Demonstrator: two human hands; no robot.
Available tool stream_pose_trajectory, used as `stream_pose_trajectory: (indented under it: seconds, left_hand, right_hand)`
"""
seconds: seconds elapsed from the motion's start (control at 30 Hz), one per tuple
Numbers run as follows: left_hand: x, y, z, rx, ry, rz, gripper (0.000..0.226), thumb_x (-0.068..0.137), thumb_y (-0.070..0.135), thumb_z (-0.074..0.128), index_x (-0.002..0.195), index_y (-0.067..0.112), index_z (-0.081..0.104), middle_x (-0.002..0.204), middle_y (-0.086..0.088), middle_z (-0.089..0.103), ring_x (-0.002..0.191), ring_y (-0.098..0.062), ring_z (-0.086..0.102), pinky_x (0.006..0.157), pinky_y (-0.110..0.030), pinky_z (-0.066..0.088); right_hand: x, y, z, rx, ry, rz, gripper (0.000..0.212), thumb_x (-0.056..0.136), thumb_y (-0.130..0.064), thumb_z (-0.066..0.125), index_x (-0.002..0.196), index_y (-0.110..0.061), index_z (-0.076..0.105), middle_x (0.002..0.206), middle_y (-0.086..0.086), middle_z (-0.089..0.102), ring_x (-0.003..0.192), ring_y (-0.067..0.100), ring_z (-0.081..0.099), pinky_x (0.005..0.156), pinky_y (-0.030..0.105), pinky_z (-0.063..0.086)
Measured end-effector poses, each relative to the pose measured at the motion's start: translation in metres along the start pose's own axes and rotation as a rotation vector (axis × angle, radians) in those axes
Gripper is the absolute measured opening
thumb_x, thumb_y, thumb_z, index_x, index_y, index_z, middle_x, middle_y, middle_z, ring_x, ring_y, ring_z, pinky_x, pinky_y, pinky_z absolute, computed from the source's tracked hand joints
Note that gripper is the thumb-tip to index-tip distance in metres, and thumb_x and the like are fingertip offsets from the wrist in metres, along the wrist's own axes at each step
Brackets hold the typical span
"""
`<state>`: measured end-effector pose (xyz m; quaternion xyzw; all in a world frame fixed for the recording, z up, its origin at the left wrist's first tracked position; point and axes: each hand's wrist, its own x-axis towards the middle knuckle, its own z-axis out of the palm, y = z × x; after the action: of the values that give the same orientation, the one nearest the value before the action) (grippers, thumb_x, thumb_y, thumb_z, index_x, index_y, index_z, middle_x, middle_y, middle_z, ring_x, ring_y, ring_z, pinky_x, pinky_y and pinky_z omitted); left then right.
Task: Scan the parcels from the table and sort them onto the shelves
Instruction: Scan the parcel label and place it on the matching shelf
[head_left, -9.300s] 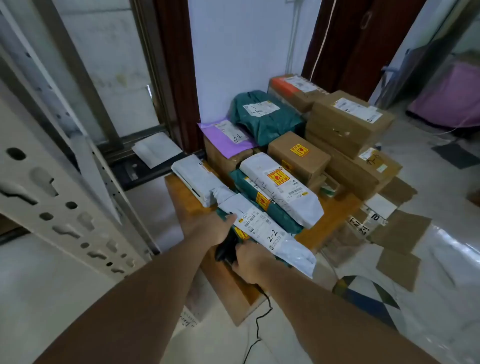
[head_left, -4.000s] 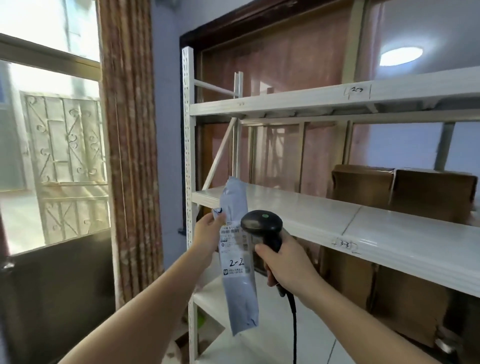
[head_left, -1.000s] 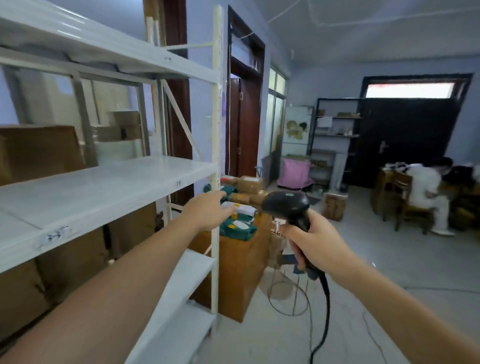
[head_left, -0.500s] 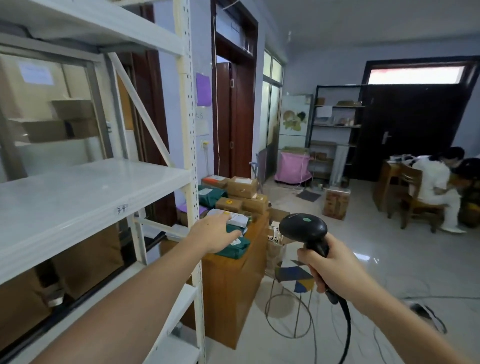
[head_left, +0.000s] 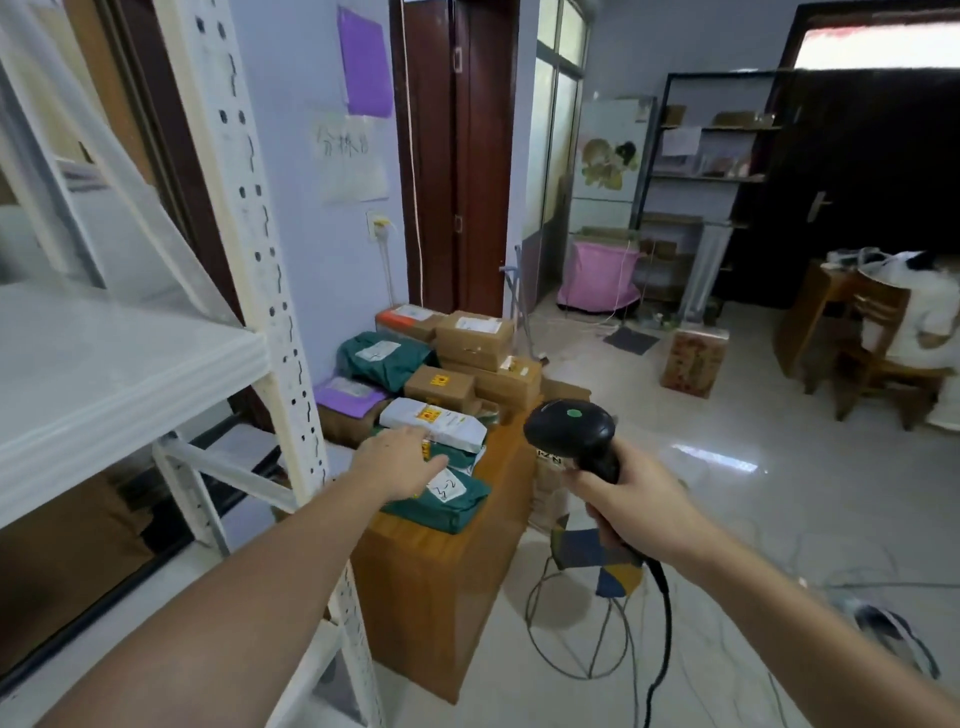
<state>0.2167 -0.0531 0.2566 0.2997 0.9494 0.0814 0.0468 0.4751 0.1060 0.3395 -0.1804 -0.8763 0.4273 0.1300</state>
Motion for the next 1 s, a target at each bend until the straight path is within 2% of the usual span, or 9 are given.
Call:
stream_pose_trajectory:
  seconds: [0.13,0.27,0.4,0.53,0.63,0.73,0.8,0.9,1.0]
  left_hand:
    - [0.069,0.001,0.025,-0.045,-0.026,-0.083,0.067,0.1,0.062,0.051,0.154,0.021,0.047,0.151,-0.01,0.056,0.134,-0.032,0.055,0.104,-0.044,0.05]
    - [0.117,-0.011,0.058,-0.09,-0.059,-0.191,0.074,0.101,0.066,0.047,0.158,0.02,0.041,0.156,-0.009,0.051,0.138,-0.032,0.051,0.108,-0.046,0.047]
    - [0.157,-0.038,0.096,-0.163,-0.113,-0.332,0.077,0.101,0.066,0.045,0.159,0.017,0.037,0.161,-0.011,0.044,0.145,-0.032,0.044,0.116,-0.048,0.041]
    - [0.199,-0.074,0.154,-0.275,-0.14,-0.472,0.083,0.094,0.076,0.04,0.156,0.022,0.042,0.163,-0.008,0.043,0.147,-0.031,0.043,0.117,-0.049,0.042]
    - [0.242,-0.12,0.243,-0.507,-0.167,-0.659,0.1,0.071,0.093,0.038,0.141,0.024,0.055,0.144,-0.008,0.061,0.127,-0.032,0.062,0.102,-0.054,0.055]
    - [0.265,-0.142,0.319,-0.753,-0.19,-0.883,0.115,0.052,0.101,0.054,0.133,0.02,0.06,0.135,-0.008,0.068,0.113,-0.032,0.069,0.094,-0.053,0.06]
    - [0.262,-0.12,0.311,-0.91,-0.162,-1.016,0.118,0.054,0.089,0.07,0.146,0.018,0.05,0.144,-0.007,0.06,0.123,-0.033,0.064,0.1,-0.047,0.056]
    - [0.26,-0.092,0.316,-1.085,-0.186,-1.208,0.142,0.05,0.082,0.083,0.161,0.013,0.029,0.161,-0.009,0.044,0.141,-0.035,0.051,0.116,-0.047,0.044]
    - [0.264,-0.092,0.372,-1.305,-0.169,-1.303,0.156,0.023,0.088,0.087,0.156,0.019,0.043,0.153,-0.005,0.056,0.135,-0.03,0.058,0.114,-0.051,0.047]
  right_hand:
    - [0.089,0.028,0.003,0.046,-0.133,-0.025,0.014,0.093,-0.026,0.063,0.098,-0.036,0.054,0.073,0.005,0.063,0.05,0.014,0.06,0.048,0.032,0.054]
    - [0.165,0.056,0.016,-0.009,-0.249,-0.036,0.013,0.087,-0.037,0.066,0.095,-0.039,0.055,0.072,-0.005,0.065,0.062,0.014,0.063,0.064,0.043,0.059]
    - [0.233,0.074,0.035,-0.019,-0.392,-0.048,0.013,0.087,-0.034,0.064,0.095,-0.036,0.055,0.064,-0.006,0.062,0.053,0.012,0.06,0.056,0.037,0.053]
    - [0.298,0.093,0.06,-0.036,-0.473,-0.079,0.013,0.089,-0.033,0.065,0.096,-0.038,0.056,0.066,-0.009,0.061,0.061,0.01,0.059,0.063,0.035,0.049]
    - [0.342,0.11,0.079,-0.029,-0.53,-0.067,0.013,0.09,-0.033,0.066,0.097,-0.037,0.057,0.061,-0.013,0.063,0.061,0.007,0.06,0.064,0.029,0.046]
    - [0.383,0.123,0.097,-0.02,-0.594,-0.063,0.016,0.091,-0.029,0.067,0.09,-0.038,0.054,0.058,-0.025,0.064,0.057,-0.001,0.059,0.062,0.024,0.043]
    - [0.404,0.131,0.107,-0.026,-0.634,-0.063,0.02,0.093,-0.027,0.067,0.087,-0.038,0.051,0.057,-0.029,0.063,0.053,-0.008,0.059,0.058,0.017,0.04]
    - [0.43,0.144,0.119,-0.024,-0.708,-0.036,0.018,0.093,-0.03,0.067,0.092,-0.038,0.051,0.056,-0.033,0.061,0.053,-0.01,0.058,0.058,0.012,0.041]
    - [0.451,0.154,0.126,-0.017,-0.779,-0.029,0.017,0.093,-0.03,0.067,0.095,-0.038,0.052,0.055,-0.031,0.061,0.053,-0.007,0.057,0.062,0.019,0.042]
